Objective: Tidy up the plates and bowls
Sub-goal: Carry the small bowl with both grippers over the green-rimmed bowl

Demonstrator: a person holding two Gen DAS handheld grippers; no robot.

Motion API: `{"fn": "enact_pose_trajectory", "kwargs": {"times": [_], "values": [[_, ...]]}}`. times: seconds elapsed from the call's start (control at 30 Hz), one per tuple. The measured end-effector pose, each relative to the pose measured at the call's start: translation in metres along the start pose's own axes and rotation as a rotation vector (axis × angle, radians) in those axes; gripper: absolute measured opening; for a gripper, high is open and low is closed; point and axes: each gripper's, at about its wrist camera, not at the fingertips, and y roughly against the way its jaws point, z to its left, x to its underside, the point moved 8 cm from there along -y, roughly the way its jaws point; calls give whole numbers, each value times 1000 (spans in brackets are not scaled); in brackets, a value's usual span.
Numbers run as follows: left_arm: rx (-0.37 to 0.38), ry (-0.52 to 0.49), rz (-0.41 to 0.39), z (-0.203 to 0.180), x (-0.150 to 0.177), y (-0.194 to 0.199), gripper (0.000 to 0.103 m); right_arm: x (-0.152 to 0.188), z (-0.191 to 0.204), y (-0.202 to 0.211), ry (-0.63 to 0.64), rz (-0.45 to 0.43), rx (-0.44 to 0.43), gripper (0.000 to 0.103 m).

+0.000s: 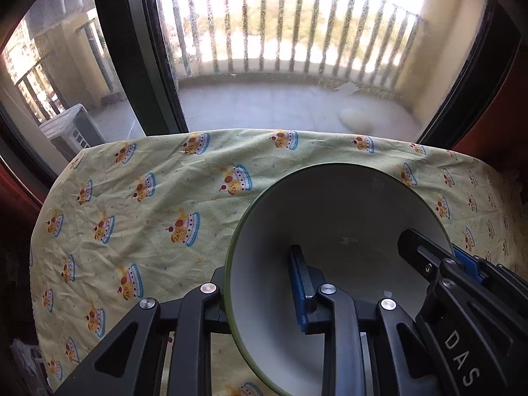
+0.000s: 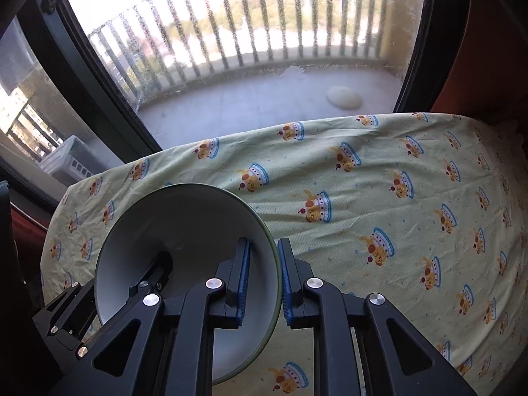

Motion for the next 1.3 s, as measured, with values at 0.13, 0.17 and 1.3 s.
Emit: {"fn": "enact_pose_trajectory", "kwargs": {"times": [0.13, 0.17, 1.3], "values": [[-12, 14, -24, -4, 3, 20, 24, 1, -3, 20, 18, -20, -15, 20], [-16, 19, -32, -6, 3, 26, 24, 1, -3, 26, 23, -25, -19, 20], [-101, 84, -150, -69, 99, 148, 24, 78, -68, 166, 155, -138, -126, 20]]}}
